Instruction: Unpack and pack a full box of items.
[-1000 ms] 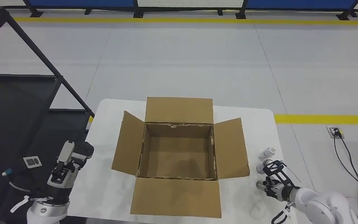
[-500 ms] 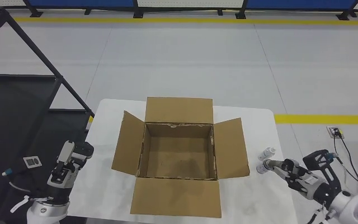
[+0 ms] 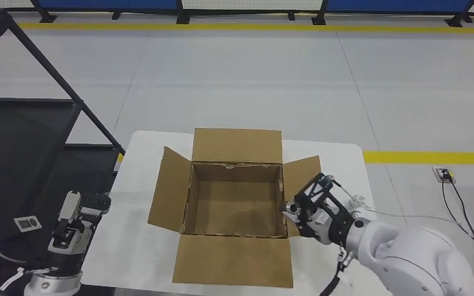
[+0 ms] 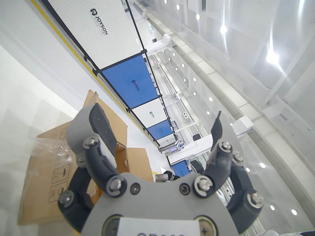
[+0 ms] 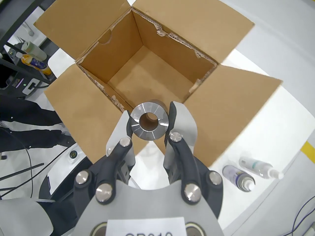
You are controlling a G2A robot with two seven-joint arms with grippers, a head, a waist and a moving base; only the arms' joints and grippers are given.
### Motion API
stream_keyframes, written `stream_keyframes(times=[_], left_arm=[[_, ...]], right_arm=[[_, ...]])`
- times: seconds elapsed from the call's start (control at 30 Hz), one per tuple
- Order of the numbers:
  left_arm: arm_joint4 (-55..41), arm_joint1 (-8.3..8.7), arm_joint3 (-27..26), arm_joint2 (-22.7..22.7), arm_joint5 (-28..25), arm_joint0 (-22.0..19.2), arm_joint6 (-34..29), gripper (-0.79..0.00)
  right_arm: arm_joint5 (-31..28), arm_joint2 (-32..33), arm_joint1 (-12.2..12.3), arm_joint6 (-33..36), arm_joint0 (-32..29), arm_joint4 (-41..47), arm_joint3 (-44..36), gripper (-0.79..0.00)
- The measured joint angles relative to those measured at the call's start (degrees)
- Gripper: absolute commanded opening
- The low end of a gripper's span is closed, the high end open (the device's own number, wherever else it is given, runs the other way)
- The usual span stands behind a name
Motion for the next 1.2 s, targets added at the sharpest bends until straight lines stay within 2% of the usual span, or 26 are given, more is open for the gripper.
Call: stream_keyframes(times=[0.1, 0.23, 0.33, 0.43, 0.57, 0.73, 0.93, 1.1, 1.13, 1.17, 1.2], left_arm=[[-1.21, -0.06, 0.27, -1.4, -1.18, 1.53, 0.76, 0.0], [-2.75, -0.14, 0.34, -2.54, -2.41, 3.06, 1.36, 0.0], [-3.37, -0.18, 0.23, -2.8, -2.77, 3.62, 1.63, 0.0], [-3.65, -0.19, 0.16, -2.89, -3.01, 3.89, 1.69, 0.0], [-3.71, -0.18, 0.16, -2.91, -2.97, 4.03, 1.76, 0.0], [-3.69, -0.17, 0.11, -2.93, -2.91, 4.06, 1.66, 0.0], [-3.68, -0.17, 0.11, -2.93, -2.91, 4.06, 1.66, 0.0], [-3.68, -0.17, 0.11, -2.93, -2.91, 4.06, 1.66, 0.0], [-3.68, -0.17, 0.11, -2.93, -2.91, 4.06, 1.66, 0.0], [-3.68, -0.17, 0.11, -2.93, -2.91, 4.06, 1.66, 0.0], [-3.68, -0.17, 0.11, -2.93, -2.91, 4.06, 1.66, 0.0]], right_arm=[[6.55, -12.45, -2.8, -1.02, 10.96, -2.62, 7.36, -0.785], [14.42, -27.24, -8.17, -2.69, 24.84, -1.62, 19.69, -0.785], [17.8, -35.2, -12.44, -4.37, 32.34, 1.39, 28.49, -0.785], [19.93, -41.31, -16.49, -7.11, 36.98, 2.56, 36.65, -0.785], [22.98, -47.15, -21.37, -10.55, 39.76, 1.87, 46.13, -0.785], [22.79, -50.6, -26.66, -13.37, 41.13, 3.38, 58.21, -0.785], [23.26, -53.37, -31.9, -15.34, 41.69, 2.01, 69.9, -0.785], [20.87, -53.42, -35.07, -17.08, 41.7, 2.76, 77.6, -0.785], [20.17, -53.19, -35.73, -17.38, 41.84, 3.11, 79.26, -0.754], [19.62, -53.05, -36.18, -17.55, 41.95, 3.3, 80.4, -0.579], [19.07, -52.93, -36.61, -17.69, 42.06, 3.42, 81.45, -0.468]])
